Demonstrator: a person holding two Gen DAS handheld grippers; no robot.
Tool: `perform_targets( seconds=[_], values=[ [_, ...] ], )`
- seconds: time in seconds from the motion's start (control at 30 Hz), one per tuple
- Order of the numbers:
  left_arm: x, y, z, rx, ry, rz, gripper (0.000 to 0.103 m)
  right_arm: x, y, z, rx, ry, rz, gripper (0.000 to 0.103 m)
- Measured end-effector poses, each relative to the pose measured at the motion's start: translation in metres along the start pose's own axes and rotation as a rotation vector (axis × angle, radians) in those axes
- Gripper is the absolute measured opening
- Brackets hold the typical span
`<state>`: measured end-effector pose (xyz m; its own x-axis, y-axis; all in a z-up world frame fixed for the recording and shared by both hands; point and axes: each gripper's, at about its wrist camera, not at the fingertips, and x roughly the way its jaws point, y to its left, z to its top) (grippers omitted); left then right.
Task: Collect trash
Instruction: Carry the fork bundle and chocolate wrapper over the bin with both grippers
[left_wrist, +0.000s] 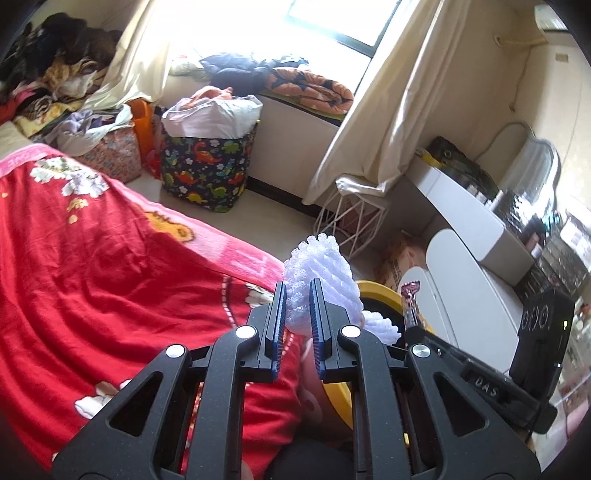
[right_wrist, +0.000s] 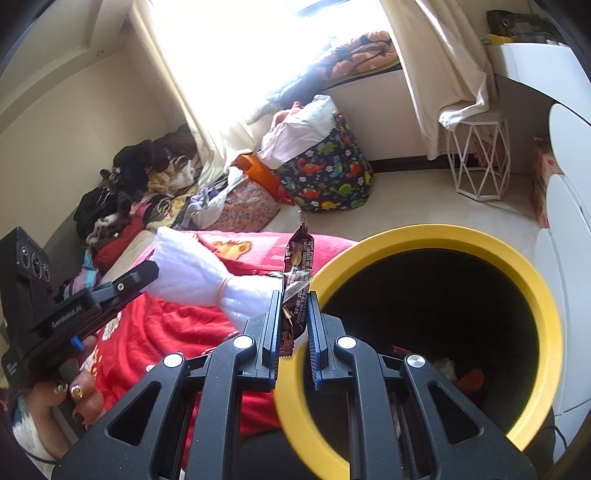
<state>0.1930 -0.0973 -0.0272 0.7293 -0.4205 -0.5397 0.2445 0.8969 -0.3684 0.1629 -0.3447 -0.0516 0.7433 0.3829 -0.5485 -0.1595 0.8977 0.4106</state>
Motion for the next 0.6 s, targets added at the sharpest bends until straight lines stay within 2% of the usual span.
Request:
perform_targets(
  seconds=[0.6],
  values=[
    [0.024, -0.068, -0.026, 0.202, 0.06, -0.015, 0.009, -0.018, -0.055, -0.002, 0.099, 0.003, -0.093, 0.013]
  ],
)
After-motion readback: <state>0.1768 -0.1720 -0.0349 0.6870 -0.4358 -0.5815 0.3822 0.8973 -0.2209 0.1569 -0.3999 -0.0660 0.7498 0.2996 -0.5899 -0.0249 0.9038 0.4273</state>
